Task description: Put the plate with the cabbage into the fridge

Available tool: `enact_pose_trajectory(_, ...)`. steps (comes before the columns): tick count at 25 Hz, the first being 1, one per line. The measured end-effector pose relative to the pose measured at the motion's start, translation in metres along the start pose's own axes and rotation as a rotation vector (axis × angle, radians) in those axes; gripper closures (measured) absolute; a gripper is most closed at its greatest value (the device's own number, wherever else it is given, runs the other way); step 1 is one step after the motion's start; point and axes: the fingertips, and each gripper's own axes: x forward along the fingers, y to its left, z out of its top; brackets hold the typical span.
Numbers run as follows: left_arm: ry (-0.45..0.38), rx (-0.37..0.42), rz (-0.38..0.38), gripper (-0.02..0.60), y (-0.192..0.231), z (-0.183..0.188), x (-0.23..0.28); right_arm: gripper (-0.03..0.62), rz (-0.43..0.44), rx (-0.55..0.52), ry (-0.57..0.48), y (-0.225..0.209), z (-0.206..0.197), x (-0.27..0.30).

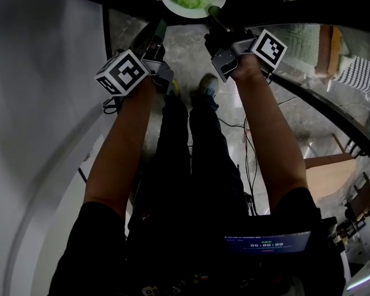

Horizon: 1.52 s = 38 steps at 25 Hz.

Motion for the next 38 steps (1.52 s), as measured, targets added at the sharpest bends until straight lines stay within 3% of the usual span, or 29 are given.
enact_pose_trajectory(3, 0.078, 0.446, 0.031, 0.572, -0.019, -0.004, 0.002, 0.58, 0.004, 0.001, -0.003, 0.001, -0.001, 0.0)
enact_pose_trajectory(4, 0.095, 0.559, 0.027, 0.572, -0.027, -0.007, 0.005, 0.58, 0.005, -0.001, -0.002, 0.001, -0.001, 0.0)
enact_pose_trajectory(5, 0.104, 0.641, 0.023, 0.574, -0.033, -0.01, 0.008, 0.58, 0.006, -0.005, -0.002, 0.002, -0.001, 0.0)
enact_pose_trajectory(7, 0.119, 0.722, 0.024, 0.578, -0.037, -0.019, 0.013, 0.58, 0.005, -0.015, 0.001, 0.002, 0.0, 0.0)
enact_pose_trajectory(14, 0.125, 0.74, 0.059, 0.578, -0.034, -0.035, 0.02, 0.58, 0.01, -0.02, 0.01, 0.003, 0.0, 0.0)
enact_pose_trajectory(26, 0.099, 0.72, 0.082, 0.578, -0.031, -0.026, 0.025, 0.579, 0.008, -0.111, 0.043, 0.007, -0.002, 0.001)
enact_pose_trajectory(38, 0.094, 0.712, 0.092, 0.578, -0.023, -0.015, 0.03, 0.574, 0.032, -0.127, 0.044, 0.012, -0.003, -0.002)
